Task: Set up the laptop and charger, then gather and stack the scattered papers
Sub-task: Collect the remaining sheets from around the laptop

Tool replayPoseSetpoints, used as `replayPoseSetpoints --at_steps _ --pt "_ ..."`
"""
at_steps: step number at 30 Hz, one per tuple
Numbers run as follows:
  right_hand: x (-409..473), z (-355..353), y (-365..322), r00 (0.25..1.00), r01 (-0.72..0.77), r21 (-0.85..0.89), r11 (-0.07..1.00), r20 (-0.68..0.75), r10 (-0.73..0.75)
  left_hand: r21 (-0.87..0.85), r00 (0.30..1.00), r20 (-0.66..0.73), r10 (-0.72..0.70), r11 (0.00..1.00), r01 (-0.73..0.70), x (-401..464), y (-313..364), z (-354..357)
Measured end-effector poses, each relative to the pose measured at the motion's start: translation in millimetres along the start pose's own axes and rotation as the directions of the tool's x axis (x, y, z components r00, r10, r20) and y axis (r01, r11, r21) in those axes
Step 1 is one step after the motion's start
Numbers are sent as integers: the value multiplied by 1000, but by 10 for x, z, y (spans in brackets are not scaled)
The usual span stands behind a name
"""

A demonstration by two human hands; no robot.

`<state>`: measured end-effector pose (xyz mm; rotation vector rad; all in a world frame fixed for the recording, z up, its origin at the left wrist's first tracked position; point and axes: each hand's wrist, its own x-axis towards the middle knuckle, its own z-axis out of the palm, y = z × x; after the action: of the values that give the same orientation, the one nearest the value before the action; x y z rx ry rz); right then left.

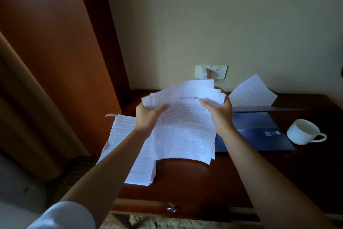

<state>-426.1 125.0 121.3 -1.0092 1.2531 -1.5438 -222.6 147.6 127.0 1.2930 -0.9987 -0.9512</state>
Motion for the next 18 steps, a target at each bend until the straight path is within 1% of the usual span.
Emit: replayPoseSetpoints --at_steps 2,4,6,8,10,12,14,16,18 --pt "-42 -49 65 999 34 -57 998 -11 -35 -3 1000 2 -7 1000 7 -53 -76 -45" --pt "-90 -20 72 996 52 -69 996 -65 -57 -7 1000 7 2 1000 -2 -94 -140 -58" --pt "-106 83 -22 991 71 -61 996 -111 -78 26 999 14 45 999 -45 -84 -117 -22" --pt "-101 196 -113 982 84 -92 992 -164 -98 85 993 33 115 989 -117 -52 -56 38" --pt "-96 251 -160 960 51 -143 988 -264 -87 119 988 43 146 981 -150 -29 -39 81" --pt "-55 227 -140 935 1 -153 988 -350 -55 141 989 24 149 978 -151 -41 -34 78" --pt "-40 188 -99 931 6 -123 992 -362 -51 150 991 4 137 979 -136 -34 -59 59" --pt "-53 190 -83 934 64 -76 995 -346 -86 141 994 8 110 984 -110 -25 -71 53" --pt "-90 195 -102 953 130 -29 991 -272 -133 107 997 40 67 992 -71 -16 -67 57"
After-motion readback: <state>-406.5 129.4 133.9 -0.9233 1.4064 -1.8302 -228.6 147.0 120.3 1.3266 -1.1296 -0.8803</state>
